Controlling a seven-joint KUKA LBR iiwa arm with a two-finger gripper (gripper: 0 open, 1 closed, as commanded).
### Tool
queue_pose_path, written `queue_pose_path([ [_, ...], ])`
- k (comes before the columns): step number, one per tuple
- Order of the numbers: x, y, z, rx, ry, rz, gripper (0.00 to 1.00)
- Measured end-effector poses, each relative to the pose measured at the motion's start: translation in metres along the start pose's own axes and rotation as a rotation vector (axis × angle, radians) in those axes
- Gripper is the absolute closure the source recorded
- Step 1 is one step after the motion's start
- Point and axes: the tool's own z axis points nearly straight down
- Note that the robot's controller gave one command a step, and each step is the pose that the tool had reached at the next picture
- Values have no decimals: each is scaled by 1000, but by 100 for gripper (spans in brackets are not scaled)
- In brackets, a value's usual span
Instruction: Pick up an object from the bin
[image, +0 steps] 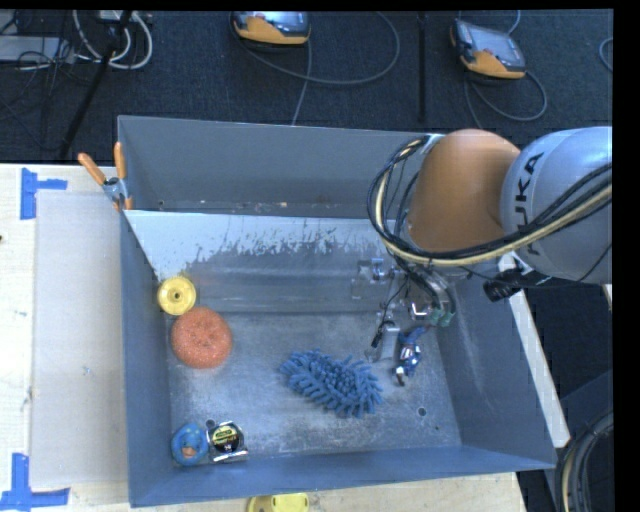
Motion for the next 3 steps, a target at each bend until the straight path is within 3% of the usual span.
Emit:
queue_pose_path([
  [1, -2, 0, -5, 0, -7, 0, 0],
  [2, 3, 21, 36, 1, -15, -50, 0],
  [3, 33, 63, 86, 1, -9, -148, 0],
])
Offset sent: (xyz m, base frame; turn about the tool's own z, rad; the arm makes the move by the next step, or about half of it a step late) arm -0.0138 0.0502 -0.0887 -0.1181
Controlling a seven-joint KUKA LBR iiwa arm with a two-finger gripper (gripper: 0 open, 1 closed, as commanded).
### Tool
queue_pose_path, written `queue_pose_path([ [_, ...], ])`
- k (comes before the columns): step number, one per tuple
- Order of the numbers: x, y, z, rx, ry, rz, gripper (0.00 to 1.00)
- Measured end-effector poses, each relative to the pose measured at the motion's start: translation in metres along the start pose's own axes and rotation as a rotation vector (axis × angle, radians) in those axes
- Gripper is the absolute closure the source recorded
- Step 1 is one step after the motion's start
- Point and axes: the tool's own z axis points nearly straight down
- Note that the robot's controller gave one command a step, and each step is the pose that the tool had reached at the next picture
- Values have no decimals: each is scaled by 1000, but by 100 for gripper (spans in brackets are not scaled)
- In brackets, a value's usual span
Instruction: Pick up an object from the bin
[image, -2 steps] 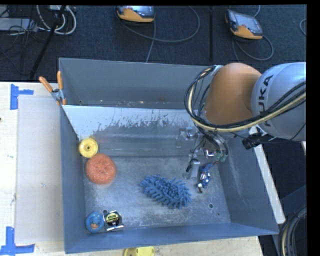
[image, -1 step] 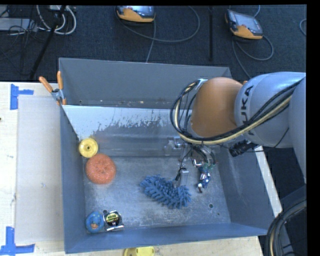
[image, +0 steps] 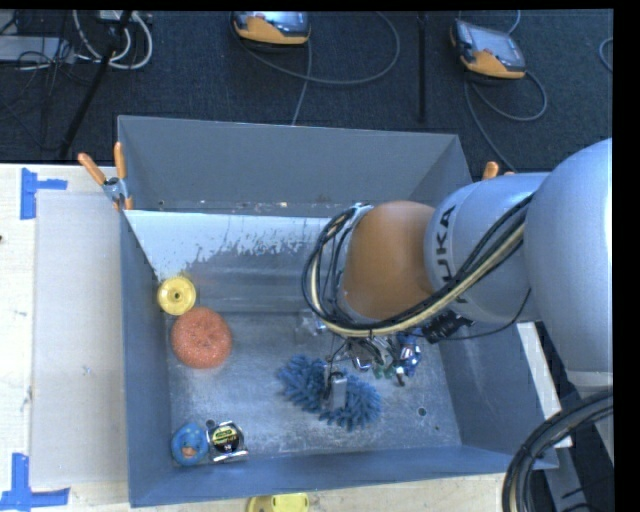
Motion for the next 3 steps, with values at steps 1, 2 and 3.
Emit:
queue_pose_path([
  [1, 3, 27, 15, -9, -21, 29, 100],
  [2, 2, 23, 12, -10, -18, 40, 100],
  [3, 1, 6, -159, -1, -6, 93, 100],
])
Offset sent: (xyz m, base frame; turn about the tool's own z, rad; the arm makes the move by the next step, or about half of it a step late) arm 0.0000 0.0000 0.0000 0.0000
